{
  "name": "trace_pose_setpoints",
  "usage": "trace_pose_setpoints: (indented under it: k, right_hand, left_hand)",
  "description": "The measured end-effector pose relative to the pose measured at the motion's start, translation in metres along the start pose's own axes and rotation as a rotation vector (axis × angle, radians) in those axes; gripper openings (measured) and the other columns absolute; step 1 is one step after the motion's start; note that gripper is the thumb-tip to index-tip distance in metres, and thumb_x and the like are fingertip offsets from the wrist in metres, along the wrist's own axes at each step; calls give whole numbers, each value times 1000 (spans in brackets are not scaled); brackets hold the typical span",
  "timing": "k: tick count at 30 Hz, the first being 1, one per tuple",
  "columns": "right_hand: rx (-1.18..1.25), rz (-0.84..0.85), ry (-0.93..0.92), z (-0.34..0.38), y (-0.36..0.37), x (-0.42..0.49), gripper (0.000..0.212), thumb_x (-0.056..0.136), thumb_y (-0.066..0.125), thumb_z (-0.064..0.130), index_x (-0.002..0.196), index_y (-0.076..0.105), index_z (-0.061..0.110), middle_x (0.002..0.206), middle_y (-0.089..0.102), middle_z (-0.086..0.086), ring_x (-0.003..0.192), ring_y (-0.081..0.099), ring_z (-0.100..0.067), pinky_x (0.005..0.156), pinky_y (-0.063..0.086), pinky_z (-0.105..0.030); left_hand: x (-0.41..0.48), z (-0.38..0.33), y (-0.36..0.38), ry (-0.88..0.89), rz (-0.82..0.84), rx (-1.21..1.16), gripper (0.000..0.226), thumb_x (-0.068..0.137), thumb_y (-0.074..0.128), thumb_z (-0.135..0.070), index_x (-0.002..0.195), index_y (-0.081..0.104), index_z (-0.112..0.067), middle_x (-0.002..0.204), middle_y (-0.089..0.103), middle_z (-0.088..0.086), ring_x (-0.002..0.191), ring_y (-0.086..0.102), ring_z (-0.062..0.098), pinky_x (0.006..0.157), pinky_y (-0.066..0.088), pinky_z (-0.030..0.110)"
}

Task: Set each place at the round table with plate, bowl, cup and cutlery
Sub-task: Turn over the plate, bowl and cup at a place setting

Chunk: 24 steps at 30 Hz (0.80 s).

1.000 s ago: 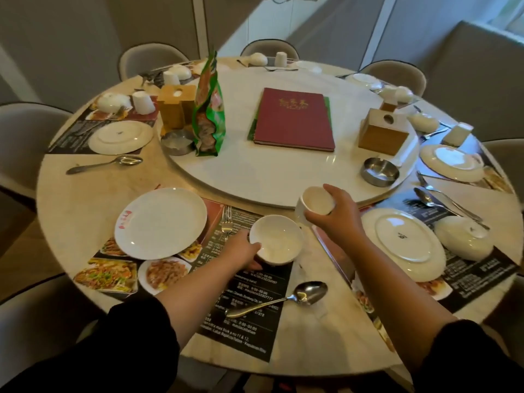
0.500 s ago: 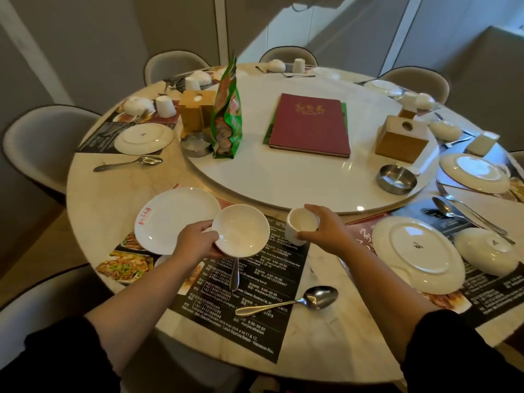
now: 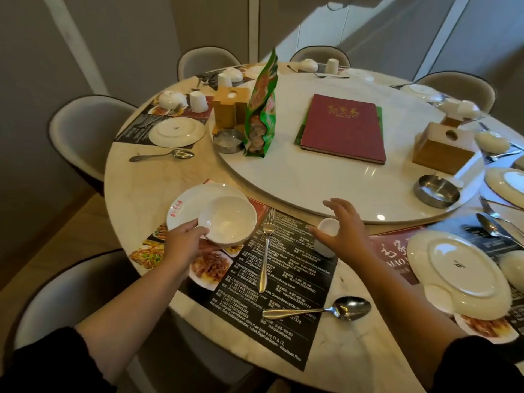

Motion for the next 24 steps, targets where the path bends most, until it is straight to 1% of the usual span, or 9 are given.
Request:
trace_pose_setpoints:
  k: [2, 4, 9, 11, 14, 17, 19, 22, 24]
  right_hand:
    - [15, -35, -75, 32, 14, 6, 39, 83, 68, 32, 118, 58, 19, 120, 55, 2, 109, 52, -11, 92, 44, -26]
    - [8, 94, 17, 50, 44, 14, 19, 85, 66, 29, 98, 64, 16, 96, 65, 0, 86, 62, -13, 81, 54, -31]
    - [-95, 366, 316, 51, 109, 21, 32, 86, 64, 40, 78, 60, 9, 73, 64, -5, 62, 62, -14, 51, 50, -24]
    - [-53, 374, 393, 46, 119, 18, 28, 85, 66, 34, 95, 64, 8, 75, 63, -5, 62, 61, -15, 52, 52, -26]
    - [-52, 394, 468, 40, 124, 15, 47, 89, 59, 19, 134, 48, 22, 71, 49, -2, 57, 51, -14, 45, 46, -25]
    - [-142, 415, 456, 34, 113, 18, 32, 87, 61, 18, 118, 59, 9, 71, 50, -3, 59, 52, -16, 49, 50, -29]
    - [-183, 332, 477, 30, 99, 20, 23, 91, 58, 25, 106, 58, 6, 66, 42, -3, 54, 45, -14, 40, 38, -24]
    - [-91, 173, 389, 43, 89, 20, 39, 91, 53, 45, 88, 56, 6, 61, 43, 1, 53, 46, -10, 47, 40, -22]
    - [-22, 164, 359, 57, 102, 26, 37, 91, 53, 45, 81, 56, 10, 62, 51, 1, 54, 51, -10, 52, 47, -23]
  left_hand:
    - [1, -1, -14, -2, -39, -48, 49, 88, 54, 2, 136, 48, -5, 119, 60, 25, 72, 67, 30, 51, 59, 29]
    - [0, -2, -27, 0, -63, -78, 46, 88, 53, 2, 133, 51, -5, 116, 62, 25, 70, 67, 30, 53, 60, 30]
    - [3, -3, -47, -11, -89, -113, 45, 88, 54, 2, 132, 52, -5, 115, 62, 22, 54, 70, 20, 49, 57, 25]
    - [4, -4, -49, -11, -88, -120, 45, 88, 53, 2, 133, 51, -5, 116, 62, 22, 54, 70, 18, 48, 56, 24]
    - [7, -4, -51, -11, -85, -126, 46, 88, 54, 1, 134, 50, -5, 116, 63, 22, 60, 70, 21, 49, 57, 24]
    - [10, -3, -52, -12, -91, -128, 47, 88, 55, 0, 135, 50, -7, 109, 65, 22, 67, 70, 26, 50, 57, 24]
    - [12, -2, -53, -6, -86, -127, 47, 88, 54, 0, 135, 50, -8, 109, 65, 23, 72, 70, 29, 50, 57, 24]
    - [13, -3, -56, -1, -83, -137, 47, 89, 53, 0, 136, 49, -7, 113, 64, 24, 76, 69, 31, 51, 58, 24]
    - [13, -3, -59, 3, -86, -137, 46, 90, 52, 0, 135, 49, -7, 113, 64, 24, 77, 69, 31, 51, 58, 24]
Point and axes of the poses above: each hand's wrist, its own x-axis towards the middle knuckle, its own y-axis out of the palm, z = x × y, the point moved 6 cm from there along x, towards the middle knuckle
